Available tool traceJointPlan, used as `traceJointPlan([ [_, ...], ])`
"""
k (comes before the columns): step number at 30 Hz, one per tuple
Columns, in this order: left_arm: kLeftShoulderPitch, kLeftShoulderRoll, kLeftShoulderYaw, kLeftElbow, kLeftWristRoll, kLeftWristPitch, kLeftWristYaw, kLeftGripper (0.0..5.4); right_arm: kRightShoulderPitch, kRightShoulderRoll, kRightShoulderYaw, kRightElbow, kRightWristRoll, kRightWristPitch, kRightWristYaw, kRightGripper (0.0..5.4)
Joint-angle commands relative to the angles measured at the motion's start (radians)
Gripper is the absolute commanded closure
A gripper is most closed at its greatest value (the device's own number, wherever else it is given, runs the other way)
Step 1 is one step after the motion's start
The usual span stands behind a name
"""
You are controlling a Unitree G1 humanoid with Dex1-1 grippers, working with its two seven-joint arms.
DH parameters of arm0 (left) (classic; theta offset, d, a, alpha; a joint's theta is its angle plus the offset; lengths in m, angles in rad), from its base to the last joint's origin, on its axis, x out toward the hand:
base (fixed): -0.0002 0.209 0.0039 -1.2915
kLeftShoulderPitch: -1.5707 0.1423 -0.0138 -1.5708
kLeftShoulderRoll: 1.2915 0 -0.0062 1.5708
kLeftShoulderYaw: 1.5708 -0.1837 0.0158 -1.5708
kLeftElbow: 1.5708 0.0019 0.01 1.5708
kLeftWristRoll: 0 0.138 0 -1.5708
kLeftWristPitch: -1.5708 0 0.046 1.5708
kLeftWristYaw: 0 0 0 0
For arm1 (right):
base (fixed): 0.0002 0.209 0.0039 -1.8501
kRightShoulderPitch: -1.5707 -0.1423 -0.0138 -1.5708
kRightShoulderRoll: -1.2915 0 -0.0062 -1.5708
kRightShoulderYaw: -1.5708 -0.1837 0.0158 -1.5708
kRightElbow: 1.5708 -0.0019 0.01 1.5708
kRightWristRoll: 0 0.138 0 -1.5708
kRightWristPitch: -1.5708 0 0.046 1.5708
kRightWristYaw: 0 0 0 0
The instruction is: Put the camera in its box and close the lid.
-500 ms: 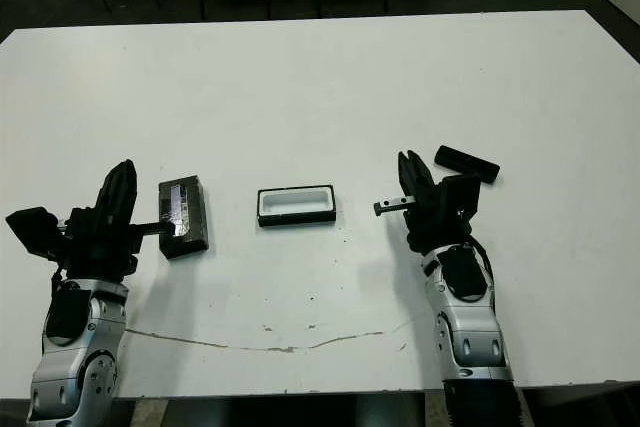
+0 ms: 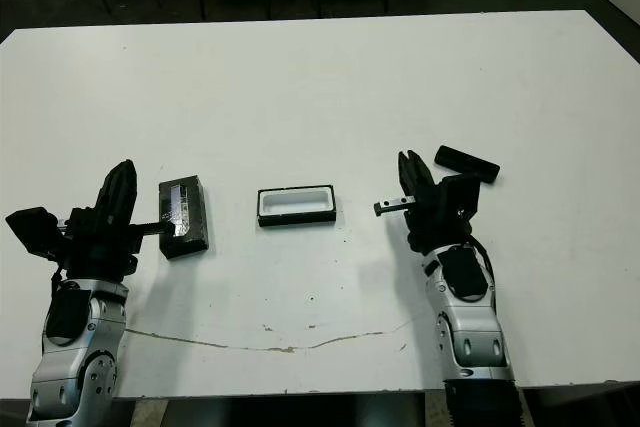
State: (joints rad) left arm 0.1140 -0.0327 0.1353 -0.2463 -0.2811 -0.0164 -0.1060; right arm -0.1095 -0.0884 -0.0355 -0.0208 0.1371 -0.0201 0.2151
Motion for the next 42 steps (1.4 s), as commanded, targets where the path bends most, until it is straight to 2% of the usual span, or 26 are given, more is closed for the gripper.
traceJointPlan([
  [1,0.013,0.012,0.006,0.016,0.0,0.0,-0.005,5.37,-0.041,-0.087,-0.052,-0.033,0.045,0.066,0.054,5.4],
  [4,0.015,0.012,0.008,0.015,-0.004,0.003,-0.008,5.37,-0.127,-0.217,-0.099,0.013,0.085,0.064,0.181,5.4],
  [6,0.017,0.01,0.009,0.014,-0.008,0.001,-0.01,5.37,-0.195,-0.303,-0.127,0.044,0.11,0.099,0.249,5.4],
  [8,0.018,0.008,0.008,0.009,-0.003,0.002,-0.006,5.39,-0.282,-0.391,-0.144,0.125,0.121,0.094,0.336,5.31],
  [11,0.017,0.009,0.008,0.01,-0.003,0.002,-0.007,5.4,-0.414,-0.484,-0.144,0.29,0.128,0.079,0.463,4.95],
  [14,0.018,0.008,0.008,0.008,-0.003,0.004,-0.004,5.4,-0.545,-0.569,-0.106,0.451,0.112,0.135,0.592,4.47],
  [17,0.019,0.005,0.009,0.009,-0.005,0.001,-0.003,5.4,-0.654,-0.622,-0.057,0.615,0.088,0.152,0.738,3.91],
  [19,0.019,0.005,0.01,0.009,-0.004,0.0,-0.002,5.4,-0.72,-0.641,-0.014,0.736,0.051,0.113,0.832,3.57],
  [22,0.019,0.007,0.013,0.009,-0.009,0.005,-0.004,5.4,-0.795,-0.653,0.063,0.878,-0.037,-0.013,0.94,3.04],
  [24,0.02,0.005,0.013,0.007,-0.013,0.007,-0.003,5.4,-0.828,-0.647,0.102,0.934,-0.085,-0.067,0.977,2.69],
  [31,0.02,0.007,0.011,0.004,-0.014,0.01,-0.002,5.4,-0.878,-0.597,0.122,1.082,-0.103,-0.065,1.1,1.46],
  [34,0.022,0.009,0.01,0.006,-0.004,0.006,0.001,5.4,-0.891,-0.586,0.132,1.112,-0.112,-0.023,1.148,0.94],
  [39,0.021,0.011,0.012,0.015,-0.012,0.0,-0.009,5.4,-0.875,-0.574,0.138,1.1,-0.125,0.02,1.143,0.04],
  [42,0.02,0.01,0.012,0.016,-0.014,0.002,-0.01,5.4,-0.851,-0.575,0.136,1.061,-0.125,0.047,1.119,0.02],
])
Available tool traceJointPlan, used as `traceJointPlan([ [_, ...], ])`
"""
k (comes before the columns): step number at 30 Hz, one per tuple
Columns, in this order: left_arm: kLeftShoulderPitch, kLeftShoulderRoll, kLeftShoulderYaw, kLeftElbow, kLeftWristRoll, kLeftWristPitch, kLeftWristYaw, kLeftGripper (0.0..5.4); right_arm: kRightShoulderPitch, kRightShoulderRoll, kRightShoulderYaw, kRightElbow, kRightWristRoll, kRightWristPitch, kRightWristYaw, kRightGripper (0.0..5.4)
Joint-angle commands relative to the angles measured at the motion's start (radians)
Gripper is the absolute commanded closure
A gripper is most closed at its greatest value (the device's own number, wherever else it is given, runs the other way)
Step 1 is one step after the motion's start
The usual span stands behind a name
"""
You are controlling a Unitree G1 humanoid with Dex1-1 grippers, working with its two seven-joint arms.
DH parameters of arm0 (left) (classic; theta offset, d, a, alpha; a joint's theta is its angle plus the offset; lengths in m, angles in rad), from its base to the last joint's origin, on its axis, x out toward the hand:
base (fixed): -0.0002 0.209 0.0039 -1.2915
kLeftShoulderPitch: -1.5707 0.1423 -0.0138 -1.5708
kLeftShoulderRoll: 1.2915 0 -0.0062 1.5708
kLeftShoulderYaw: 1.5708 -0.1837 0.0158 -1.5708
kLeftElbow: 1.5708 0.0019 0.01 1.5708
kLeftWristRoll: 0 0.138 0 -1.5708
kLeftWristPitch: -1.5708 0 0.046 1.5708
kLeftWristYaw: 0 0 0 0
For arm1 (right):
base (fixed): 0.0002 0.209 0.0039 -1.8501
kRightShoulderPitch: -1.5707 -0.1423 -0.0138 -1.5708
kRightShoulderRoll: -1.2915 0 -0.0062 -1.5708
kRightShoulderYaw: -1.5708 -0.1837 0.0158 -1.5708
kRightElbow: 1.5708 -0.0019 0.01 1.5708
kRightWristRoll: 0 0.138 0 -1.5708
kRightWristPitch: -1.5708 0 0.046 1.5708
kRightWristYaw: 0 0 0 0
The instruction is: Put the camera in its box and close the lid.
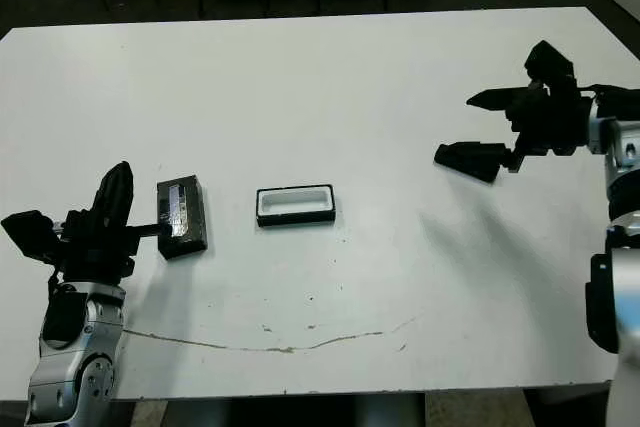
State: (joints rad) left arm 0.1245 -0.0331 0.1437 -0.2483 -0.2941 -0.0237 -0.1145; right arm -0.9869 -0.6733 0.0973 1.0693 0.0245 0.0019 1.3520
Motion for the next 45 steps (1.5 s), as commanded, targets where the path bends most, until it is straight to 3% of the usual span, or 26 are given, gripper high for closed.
traceJointPlan([
  [1,0.009,0.01,0.004,0.017,-0.002,0.011,0.0,5.4,0.035,0.011,0.002,-0.036,-0.01,0.012,-0.016,0.02],
  [7,0.008,0.011,0.005,0.019,-0.002,0.013,0.0,5.4,0.061,0.023,-0.002,-0.044,-0.007,0.019,-0.036,0.02],
  [13,0.008,0.016,0.005,0.019,0.003,0.015,0.001,5.4,0.115,0.02,0.014,-0.171,-0.036,0.093,-0.14,0.02],
  [20,0.008,0.017,0.007,0.021,0.003,0.011,0.0,5.4,0.126,0.022,-0.004,-0.119,-0.023,0.028,-0.133,0.02],
  [27,0.009,0.015,0.009,0.016,-0.002,0.017,0.002,5.4,0.125,0.036,-0.02,-0.048,-0.008,0.03,-0.116,0.02],
  [30,0.011,0.014,0.011,0.014,-0.004,0.021,0.003,5.4,0.128,0.038,-0.014,-0.034,-0.026,0.041,-0.15,0.02],
  [34,0.011,0.015,0.012,0.019,-0.003,0.01,-0.004,5.4,0.167,0.028,0.02,-0.097,-0.082,-0.001,-0.233,0.02],
  [45,0.012,0.016,0.014,0.014,0.003,0.02,0.0,5.4,0.239,0.028,0.006,-0.171,-0.065,0.117,-0.253,0.02],
])
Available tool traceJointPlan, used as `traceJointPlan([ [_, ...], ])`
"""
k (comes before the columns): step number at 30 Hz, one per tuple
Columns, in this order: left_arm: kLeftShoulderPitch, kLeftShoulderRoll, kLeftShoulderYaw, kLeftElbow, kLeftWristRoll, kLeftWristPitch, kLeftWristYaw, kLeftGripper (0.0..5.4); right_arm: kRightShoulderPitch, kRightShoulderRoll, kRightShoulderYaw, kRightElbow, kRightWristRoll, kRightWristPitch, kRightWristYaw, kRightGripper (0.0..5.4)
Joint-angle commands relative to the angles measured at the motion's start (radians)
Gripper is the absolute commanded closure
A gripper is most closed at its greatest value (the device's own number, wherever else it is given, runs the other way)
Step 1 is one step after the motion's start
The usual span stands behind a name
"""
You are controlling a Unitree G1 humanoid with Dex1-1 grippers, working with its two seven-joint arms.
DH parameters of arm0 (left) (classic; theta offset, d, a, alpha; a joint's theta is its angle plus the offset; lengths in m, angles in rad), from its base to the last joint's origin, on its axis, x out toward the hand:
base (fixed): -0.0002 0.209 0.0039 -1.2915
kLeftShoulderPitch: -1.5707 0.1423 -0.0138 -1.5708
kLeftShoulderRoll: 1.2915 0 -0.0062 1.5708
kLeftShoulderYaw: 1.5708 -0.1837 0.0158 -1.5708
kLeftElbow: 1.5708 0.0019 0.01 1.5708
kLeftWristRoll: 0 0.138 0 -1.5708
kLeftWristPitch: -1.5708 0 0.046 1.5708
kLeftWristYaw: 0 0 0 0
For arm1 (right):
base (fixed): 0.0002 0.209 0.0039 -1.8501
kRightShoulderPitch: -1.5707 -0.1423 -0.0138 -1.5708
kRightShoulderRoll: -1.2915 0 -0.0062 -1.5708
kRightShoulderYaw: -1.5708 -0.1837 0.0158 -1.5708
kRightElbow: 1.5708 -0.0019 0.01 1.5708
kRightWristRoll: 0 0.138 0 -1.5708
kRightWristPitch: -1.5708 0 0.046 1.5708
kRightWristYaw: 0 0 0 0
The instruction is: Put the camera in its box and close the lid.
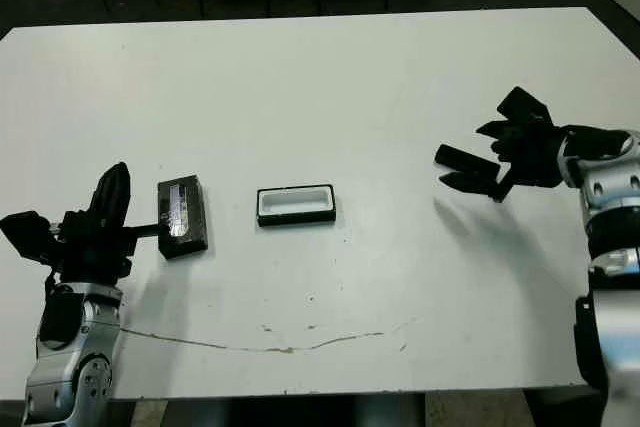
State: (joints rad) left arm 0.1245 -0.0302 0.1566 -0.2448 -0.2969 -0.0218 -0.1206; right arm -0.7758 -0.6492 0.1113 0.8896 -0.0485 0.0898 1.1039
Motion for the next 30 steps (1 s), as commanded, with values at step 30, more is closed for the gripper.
traceJointPlan([
  [30,0.013,0.014,0.007,0.006,0.0,0.03,0.004,5.4,0.128,0.085,-0.103,0.009,0.064,0.208,-0.271,0.64],
])
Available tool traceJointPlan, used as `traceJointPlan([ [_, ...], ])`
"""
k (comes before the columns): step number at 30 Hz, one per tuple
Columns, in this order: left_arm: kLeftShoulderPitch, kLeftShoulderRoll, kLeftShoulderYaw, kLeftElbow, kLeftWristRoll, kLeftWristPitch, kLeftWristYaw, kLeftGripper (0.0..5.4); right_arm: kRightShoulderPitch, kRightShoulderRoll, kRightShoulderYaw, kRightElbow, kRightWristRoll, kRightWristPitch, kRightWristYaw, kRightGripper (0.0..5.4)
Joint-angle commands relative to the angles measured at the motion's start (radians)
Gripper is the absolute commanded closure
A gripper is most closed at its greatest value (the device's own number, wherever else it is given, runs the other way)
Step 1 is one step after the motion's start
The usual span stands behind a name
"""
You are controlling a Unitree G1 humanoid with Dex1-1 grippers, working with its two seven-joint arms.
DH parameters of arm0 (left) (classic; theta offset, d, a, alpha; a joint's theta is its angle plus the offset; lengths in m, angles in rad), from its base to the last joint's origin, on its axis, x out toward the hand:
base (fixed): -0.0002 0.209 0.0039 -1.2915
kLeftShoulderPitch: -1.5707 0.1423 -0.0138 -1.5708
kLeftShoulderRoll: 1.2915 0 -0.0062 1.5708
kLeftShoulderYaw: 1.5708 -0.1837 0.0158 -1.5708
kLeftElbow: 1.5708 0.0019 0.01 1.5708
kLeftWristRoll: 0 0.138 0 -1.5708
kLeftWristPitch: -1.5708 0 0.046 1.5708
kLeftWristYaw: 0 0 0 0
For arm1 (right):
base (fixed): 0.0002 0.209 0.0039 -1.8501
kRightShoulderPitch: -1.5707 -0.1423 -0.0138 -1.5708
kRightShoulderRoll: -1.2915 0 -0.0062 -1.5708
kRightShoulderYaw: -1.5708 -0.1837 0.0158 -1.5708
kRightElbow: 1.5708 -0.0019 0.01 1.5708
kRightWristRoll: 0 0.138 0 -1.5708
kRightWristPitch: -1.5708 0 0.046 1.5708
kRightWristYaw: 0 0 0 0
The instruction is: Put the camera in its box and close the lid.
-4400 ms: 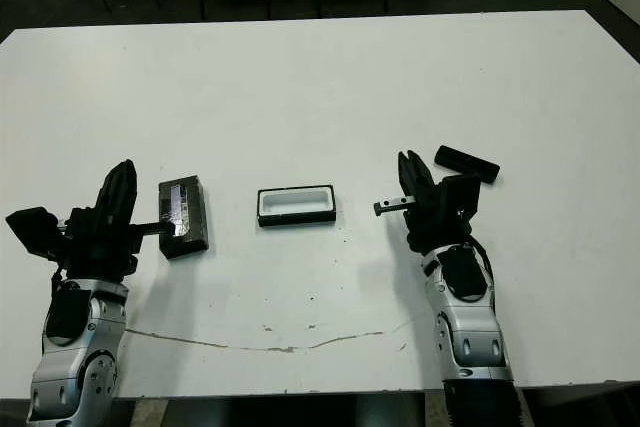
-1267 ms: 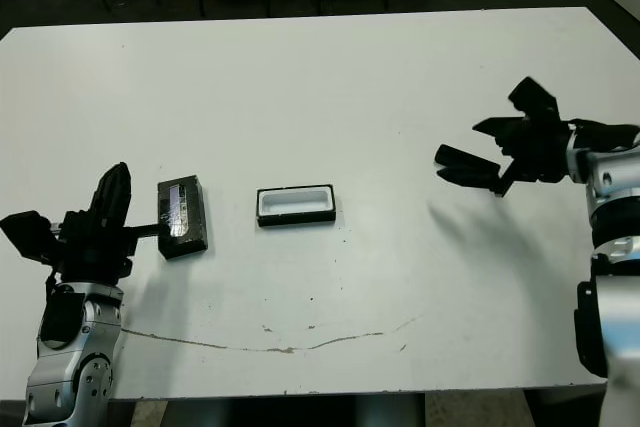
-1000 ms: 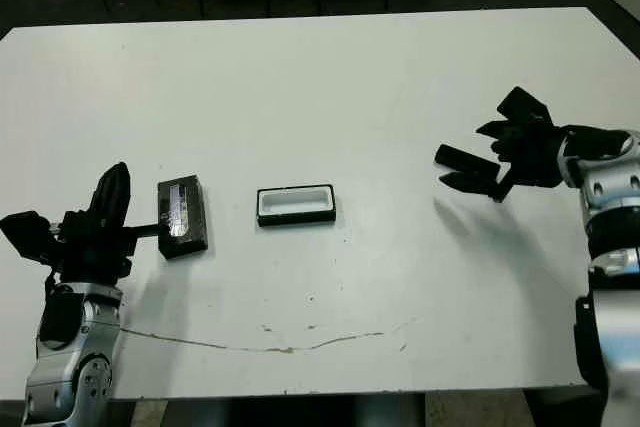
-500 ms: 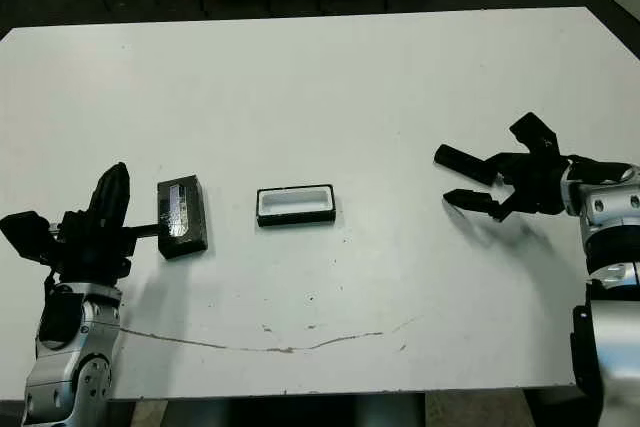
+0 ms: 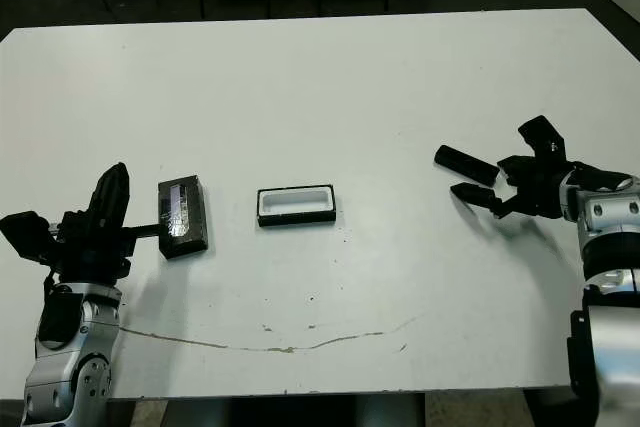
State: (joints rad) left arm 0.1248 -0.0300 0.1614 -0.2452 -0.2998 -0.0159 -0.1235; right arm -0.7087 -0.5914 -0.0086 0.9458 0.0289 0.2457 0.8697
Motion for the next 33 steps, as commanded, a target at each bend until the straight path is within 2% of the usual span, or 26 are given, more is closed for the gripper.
traceJointPlan([
  [1,0.013,0.014,0.001,0.005,0.006,0.024,0.008,5.4,0.072,0.032,0.026,-0.089,-0.018,0.07,-0.049,0.77],
  [5,0.012,0.01,0.001,0.003,0.002,0.025,0.01,5.4,0.094,0.046,0.043,-0.175,-0.007,0.107,-0.054,1.5],
  [8,0.012,0.008,0.001,0.003,0.003,0.023,0.012,5.4,0.086,0.052,0.061,-0.15,-0.017,0.059,-0.041,2.05],
  [11,0.013,0.009,0.002,0.004,0.005,0.021,0.013,5.4,0.083,0.037,0.095,-0.187,-0.032,0.076,-0.015,2.58],
  [13,0.014,0.011,0.002,0.003,0.007,0.023,0.014,5.4,0.086,0.03,0.111,-0.227,-0.041,0.132,-0.021,2.94],
  [18,0.013,0.011,0.005,-0.001,0.0,0.026,0.014,5.4,0.09,-0.023,0.188,-0.318,-0.083,0.169,0.054,3.86],
  [22,0.013,0.011,0.005,-0.003,0.001,0.028,0.017,5.4,0.096,-0.067,0.224,-0.38,-0.092,0.166,0.143,4.55],
  [27,0.012,0.011,0.005,-0.003,0.0,0.025,0.015,5.4,0.122,-0.084,0.224,-0.434,-0.101,0.168,0.136,4.76],
  [30,0.013,0.009,0.004,-0.006,0.002,0.027,0.019,5.4,0.148,-0.05,0.173,-0.456,-0.079,0.223,0.051,4.76],
  [32,0.014,0.009,0.003,-0.007,0.006,0.03,0.022,5.4,0.164,-0.025,0.136,-0.461,-0.054,0.223,0.003,4.76],
  [33,0.014,0.009,0.003,-0.006,0.003,0.03,0.021,5.4,0.163,-0.003,0.097,-0.443,-0.014,0.227,-0.003,4.76],
])
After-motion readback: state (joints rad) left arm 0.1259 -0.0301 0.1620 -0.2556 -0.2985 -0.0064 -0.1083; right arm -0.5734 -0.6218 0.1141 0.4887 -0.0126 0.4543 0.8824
